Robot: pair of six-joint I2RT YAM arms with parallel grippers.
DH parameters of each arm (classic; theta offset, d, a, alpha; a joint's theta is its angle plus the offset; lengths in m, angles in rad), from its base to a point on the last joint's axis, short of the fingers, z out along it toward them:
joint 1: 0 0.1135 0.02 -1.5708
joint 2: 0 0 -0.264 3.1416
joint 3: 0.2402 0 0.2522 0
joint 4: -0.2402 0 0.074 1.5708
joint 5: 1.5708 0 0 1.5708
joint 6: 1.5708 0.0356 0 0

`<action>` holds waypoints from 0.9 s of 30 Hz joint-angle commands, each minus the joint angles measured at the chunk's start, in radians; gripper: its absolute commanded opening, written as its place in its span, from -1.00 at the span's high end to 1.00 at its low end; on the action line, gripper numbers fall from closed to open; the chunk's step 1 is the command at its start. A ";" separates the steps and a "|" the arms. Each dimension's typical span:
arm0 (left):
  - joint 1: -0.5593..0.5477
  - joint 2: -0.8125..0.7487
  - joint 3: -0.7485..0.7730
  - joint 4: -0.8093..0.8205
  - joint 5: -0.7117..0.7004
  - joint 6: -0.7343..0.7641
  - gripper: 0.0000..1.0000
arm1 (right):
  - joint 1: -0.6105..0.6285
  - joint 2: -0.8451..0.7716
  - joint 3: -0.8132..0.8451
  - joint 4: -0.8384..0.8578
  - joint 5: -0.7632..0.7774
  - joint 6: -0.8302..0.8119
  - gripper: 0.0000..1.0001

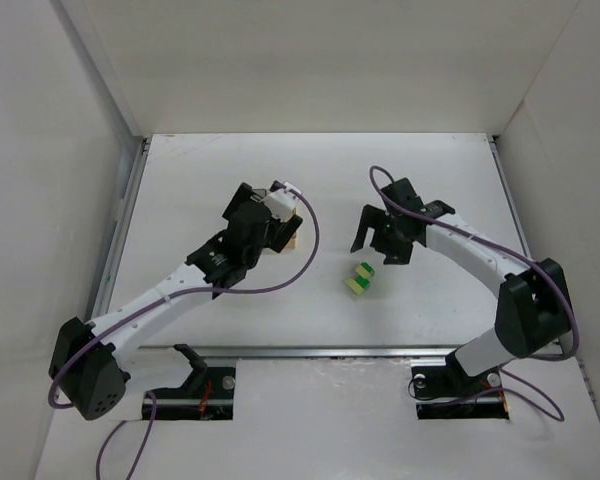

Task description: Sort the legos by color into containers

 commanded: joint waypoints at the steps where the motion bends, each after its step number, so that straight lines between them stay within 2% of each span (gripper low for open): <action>1: -0.002 0.014 0.042 0.037 -0.015 0.014 -1.00 | -0.015 -0.079 0.010 0.030 0.100 0.191 -0.99; 4: -0.002 0.023 0.026 0.069 -0.015 0.014 -1.00 | 0.049 -0.133 -0.005 -0.051 0.230 0.404 -0.99; 9: -0.011 0.014 -0.027 0.134 -0.015 0.039 -1.00 | 0.125 -0.205 -0.158 -0.001 0.243 0.761 -0.99; 13: -0.054 0.014 -0.073 0.204 -0.043 0.080 -1.00 | 0.188 -0.205 -0.201 0.008 0.278 0.899 -0.99; 16: -0.054 0.003 -0.095 0.230 -0.043 0.071 -1.00 | 0.209 -0.167 -0.186 -0.050 0.354 0.894 -0.99; 21: -0.054 -0.017 -0.104 0.218 -0.054 0.071 -1.00 | 0.209 -0.070 -0.119 -0.039 0.462 0.729 -0.83; 27: -0.054 -0.026 -0.113 0.175 -0.066 0.043 -1.00 | 0.222 0.019 -0.083 0.046 0.451 0.608 -0.81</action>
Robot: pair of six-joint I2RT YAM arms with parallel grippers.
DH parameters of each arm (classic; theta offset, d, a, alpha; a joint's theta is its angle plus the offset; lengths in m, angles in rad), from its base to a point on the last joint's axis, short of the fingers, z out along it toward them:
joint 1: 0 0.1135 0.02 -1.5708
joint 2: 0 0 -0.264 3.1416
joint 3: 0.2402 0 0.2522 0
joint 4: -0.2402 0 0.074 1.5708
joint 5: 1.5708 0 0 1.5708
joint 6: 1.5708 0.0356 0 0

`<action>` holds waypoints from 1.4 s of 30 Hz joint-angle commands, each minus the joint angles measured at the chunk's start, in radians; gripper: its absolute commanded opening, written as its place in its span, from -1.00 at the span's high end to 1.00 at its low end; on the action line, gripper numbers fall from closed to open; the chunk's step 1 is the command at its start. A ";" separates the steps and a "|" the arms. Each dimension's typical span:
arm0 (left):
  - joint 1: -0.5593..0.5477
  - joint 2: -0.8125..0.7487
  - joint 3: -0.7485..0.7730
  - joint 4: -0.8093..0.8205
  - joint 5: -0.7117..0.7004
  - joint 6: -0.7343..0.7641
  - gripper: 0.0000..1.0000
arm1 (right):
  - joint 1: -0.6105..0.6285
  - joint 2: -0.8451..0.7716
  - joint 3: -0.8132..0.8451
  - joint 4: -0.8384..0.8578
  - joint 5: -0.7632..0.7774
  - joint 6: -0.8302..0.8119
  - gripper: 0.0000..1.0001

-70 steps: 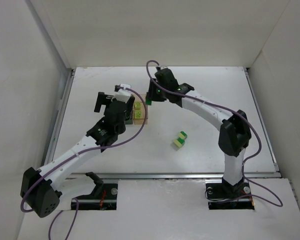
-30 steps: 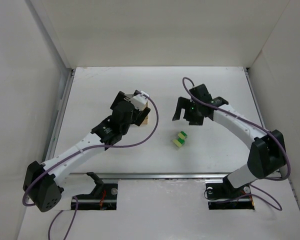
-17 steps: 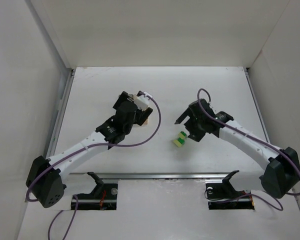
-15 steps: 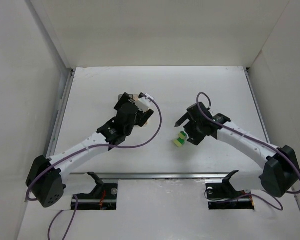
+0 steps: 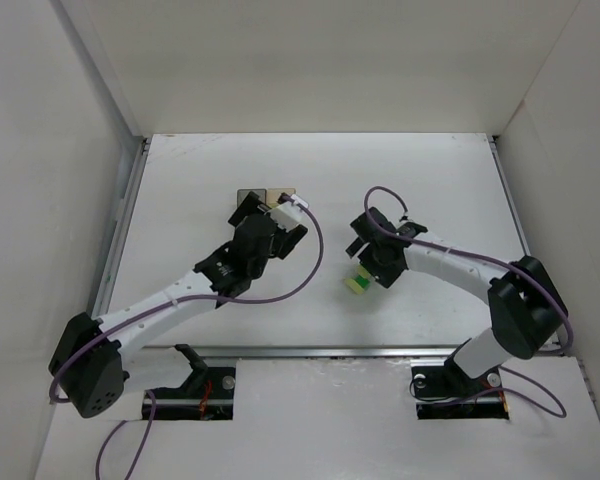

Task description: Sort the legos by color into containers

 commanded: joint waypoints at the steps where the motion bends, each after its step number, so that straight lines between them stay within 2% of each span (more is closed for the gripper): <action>1: -0.002 -0.042 -0.010 0.019 -0.029 -0.018 -1.00 | 0.013 0.017 0.040 0.058 0.038 -0.083 -0.78; 7: -0.002 -0.051 -0.039 0.028 -0.030 -0.018 -1.00 | 0.013 0.017 0.031 0.073 0.047 -0.092 -0.63; 10: -0.002 -0.060 -0.039 0.028 -0.030 -0.018 -1.00 | 0.013 0.026 0.031 0.112 0.026 -0.101 -0.41; 11: -0.002 -0.060 -0.039 0.028 -0.030 -0.027 -1.00 | 0.013 0.041 0.031 0.112 0.017 -0.101 -0.24; 12: -0.002 -0.060 -0.039 0.028 -0.030 -0.027 -1.00 | 0.022 0.051 0.031 0.112 0.017 -0.101 -0.17; 16: -0.002 -0.060 -0.039 0.019 -0.039 -0.027 -1.00 | 0.022 0.081 0.031 0.138 -0.029 -0.101 -0.12; 20: -0.002 -0.060 -0.039 0.010 -0.039 -0.027 -1.00 | 0.022 0.091 0.031 0.159 -0.042 -0.128 -0.27; 23: -0.002 -0.051 -0.030 0.010 -0.039 -0.027 -1.00 | 0.022 0.100 0.066 0.160 -0.051 -0.202 -0.29; 28: -0.002 -0.051 -0.030 0.010 -0.030 -0.036 -1.00 | 0.042 0.109 0.085 0.183 -0.051 -0.342 -0.15; 32: 0.007 -0.042 -0.030 0.001 -0.030 -0.036 -1.00 | 0.042 0.121 0.085 0.183 -0.060 -0.353 0.13; 34: 0.007 -0.042 -0.030 0.001 -0.030 -0.036 -1.00 | 0.042 0.135 0.075 0.183 -0.085 -0.353 0.13; 38: 0.007 -0.042 -0.030 0.001 -0.030 -0.036 -1.00 | 0.042 0.193 0.103 0.183 -0.131 -0.424 -0.02; 41: 0.007 -0.042 -0.030 0.001 -0.030 -0.036 -1.00 | 0.051 0.193 0.112 0.213 -0.141 -0.506 -0.37; 42: 0.007 -0.042 -0.039 0.001 -0.030 -0.036 -1.00 | 0.060 0.166 0.112 0.244 -0.141 -0.571 -0.60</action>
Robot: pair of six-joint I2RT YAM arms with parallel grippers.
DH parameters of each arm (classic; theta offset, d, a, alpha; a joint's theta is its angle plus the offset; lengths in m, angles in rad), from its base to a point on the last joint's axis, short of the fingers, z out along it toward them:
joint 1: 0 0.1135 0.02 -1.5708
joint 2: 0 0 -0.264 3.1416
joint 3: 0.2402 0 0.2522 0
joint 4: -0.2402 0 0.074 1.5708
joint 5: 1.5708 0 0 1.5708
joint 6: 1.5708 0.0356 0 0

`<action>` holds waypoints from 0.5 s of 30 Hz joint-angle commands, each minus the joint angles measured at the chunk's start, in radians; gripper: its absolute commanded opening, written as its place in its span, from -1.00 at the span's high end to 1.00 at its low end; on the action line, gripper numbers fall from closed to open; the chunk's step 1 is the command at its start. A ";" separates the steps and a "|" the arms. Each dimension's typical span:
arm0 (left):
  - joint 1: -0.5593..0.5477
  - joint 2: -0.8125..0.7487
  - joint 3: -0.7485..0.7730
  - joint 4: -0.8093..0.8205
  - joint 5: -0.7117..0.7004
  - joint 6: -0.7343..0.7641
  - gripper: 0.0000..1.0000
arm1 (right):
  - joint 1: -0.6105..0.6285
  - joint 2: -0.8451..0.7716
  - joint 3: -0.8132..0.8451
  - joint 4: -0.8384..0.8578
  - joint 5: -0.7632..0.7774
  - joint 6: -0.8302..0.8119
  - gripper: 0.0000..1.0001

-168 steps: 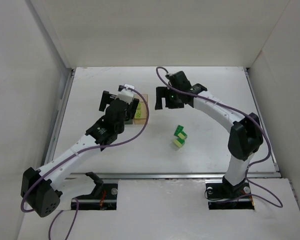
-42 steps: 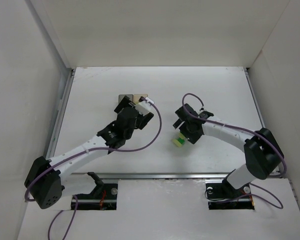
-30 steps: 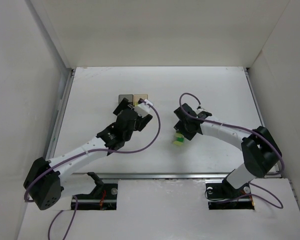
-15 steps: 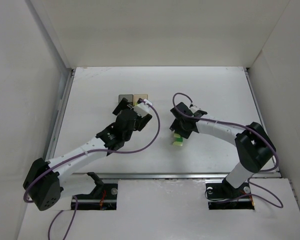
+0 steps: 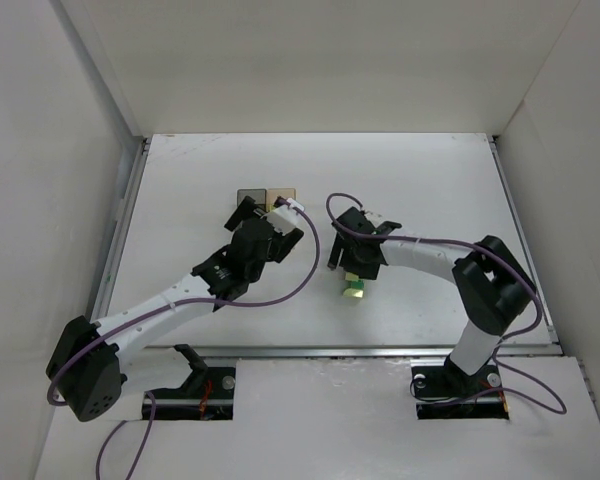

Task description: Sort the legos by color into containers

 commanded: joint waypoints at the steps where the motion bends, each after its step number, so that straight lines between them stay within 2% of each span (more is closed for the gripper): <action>1: 0.002 -0.015 -0.004 0.017 0.002 -0.019 -1.00 | 0.022 -0.047 0.048 0.085 -0.019 -0.169 -0.69; 4: 0.002 -0.015 -0.004 0.017 0.002 -0.019 -1.00 | 0.031 -0.081 0.067 0.085 -0.019 -0.281 -0.81; 6: 0.002 -0.015 -0.004 0.017 0.002 -0.019 -1.00 | 0.031 -0.091 0.079 0.057 -0.010 -0.310 -0.82; 9: 0.002 -0.015 -0.004 0.026 0.002 -0.019 -1.00 | 0.043 -0.066 0.134 -0.094 0.074 -0.257 -0.82; 10: 0.002 -0.015 -0.004 0.026 0.002 -0.019 -1.00 | 0.056 -0.034 0.148 -0.198 0.095 -0.201 -0.82; 12: 0.002 -0.015 -0.004 0.035 0.002 -0.019 -1.00 | 0.082 -0.019 0.157 -0.248 0.117 -0.171 -0.82; 15: 0.002 -0.015 -0.004 0.035 0.002 -0.019 -1.00 | 0.126 -0.029 0.137 -0.173 0.108 -0.218 -0.82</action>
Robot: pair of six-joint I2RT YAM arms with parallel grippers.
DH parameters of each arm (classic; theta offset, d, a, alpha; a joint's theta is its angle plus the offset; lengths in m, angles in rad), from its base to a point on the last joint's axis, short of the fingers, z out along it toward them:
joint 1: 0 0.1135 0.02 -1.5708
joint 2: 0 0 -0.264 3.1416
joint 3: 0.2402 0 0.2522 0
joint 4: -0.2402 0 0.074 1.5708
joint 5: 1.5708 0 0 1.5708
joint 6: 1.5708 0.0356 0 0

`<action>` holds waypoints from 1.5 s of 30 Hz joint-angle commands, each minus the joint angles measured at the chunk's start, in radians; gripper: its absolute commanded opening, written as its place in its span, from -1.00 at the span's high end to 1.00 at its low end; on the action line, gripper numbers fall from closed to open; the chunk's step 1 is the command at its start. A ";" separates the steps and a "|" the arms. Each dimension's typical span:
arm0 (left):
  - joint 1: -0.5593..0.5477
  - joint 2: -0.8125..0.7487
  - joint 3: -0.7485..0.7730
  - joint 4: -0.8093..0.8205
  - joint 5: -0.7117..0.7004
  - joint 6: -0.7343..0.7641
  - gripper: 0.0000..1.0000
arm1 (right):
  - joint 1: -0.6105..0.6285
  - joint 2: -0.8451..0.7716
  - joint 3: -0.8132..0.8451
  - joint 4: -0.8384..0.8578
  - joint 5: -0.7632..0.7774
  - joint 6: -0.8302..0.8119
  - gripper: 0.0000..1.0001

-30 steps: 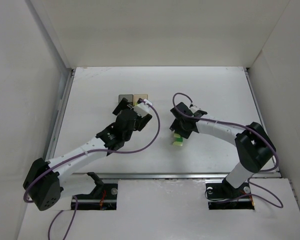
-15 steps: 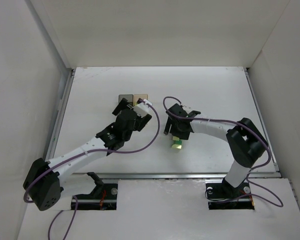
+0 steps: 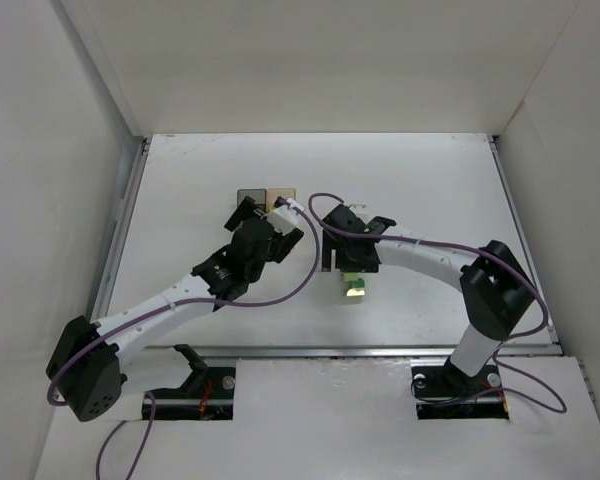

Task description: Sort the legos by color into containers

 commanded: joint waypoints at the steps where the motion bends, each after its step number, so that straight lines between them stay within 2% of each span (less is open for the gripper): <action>1: 0.002 -0.015 -0.004 0.047 0.000 -0.019 -1.00 | 0.053 0.001 0.015 -0.032 0.036 -0.017 -0.82; 12: 0.002 -0.033 -0.013 0.047 0.000 -0.019 -1.00 | 0.064 0.094 0.060 -0.064 0.091 -0.015 -0.35; 13: 0.002 -0.033 -0.013 0.047 0.000 -0.019 -1.00 | 0.064 0.122 0.069 -0.064 0.091 -0.015 -0.16; 16: 0.002 -0.033 -0.022 0.047 0.000 -0.019 -1.00 | 0.064 0.160 0.083 -0.064 0.091 0.009 0.23; 17: 0.002 -0.033 -0.022 0.047 -0.009 -0.019 -1.00 | 0.064 0.160 0.083 -0.064 0.091 0.009 0.52; 20: 0.002 -0.033 -0.022 0.047 -0.020 -0.019 -1.00 | 0.064 0.134 0.083 -0.064 0.100 0.041 1.00; 24: 0.002 -0.033 -0.013 0.047 -0.098 -0.028 -1.00 | 0.004 0.064 0.083 -0.064 0.080 0.051 1.00; 27: 0.002 -0.033 0.014 0.085 -0.145 -0.011 -1.00 | -0.084 -0.016 0.104 -0.038 0.051 0.051 1.00; 30: 0.002 -0.033 0.065 0.095 -0.118 0.035 -1.00 | -0.164 -0.094 0.159 0.030 0.010 0.037 1.00; 32: 0.002 -0.022 0.106 0.026 0.018 0.046 -1.00 | -0.190 -0.137 0.185 0.089 -0.012 0.023 1.00; 33: 0.002 -0.012 0.166 -0.003 0.081 0.046 -1.00 | -0.203 -0.178 0.210 0.119 -0.012 0.012 1.00; 34: 0.002 -0.011 0.198 -0.031 0.215 0.046 -1.00 | -0.203 -0.198 0.221 0.182 -0.012 -0.012 1.00; 36: 0.002 0.013 0.302 -0.088 0.343 0.021 -1.00 | -0.203 -0.237 0.241 0.242 -0.012 -0.038 1.00; 37: 0.002 0.028 0.332 -0.088 0.406 -0.001 -1.00 | -0.203 -0.270 0.241 0.291 -0.012 -0.058 1.00; 38: 0.002 0.038 0.359 -0.088 0.528 -0.002 -1.00 | -0.203 -0.284 0.241 0.311 -0.012 -0.069 1.00; 41: 0.002 0.077 0.459 -0.088 0.727 -0.067 -1.00 | -0.212 -0.335 0.252 0.370 -0.012 -0.089 1.00; 45: 0.002 0.159 0.568 -0.096 0.847 -0.225 -1.00 | -0.212 -0.413 0.215 0.453 -0.045 -0.098 1.00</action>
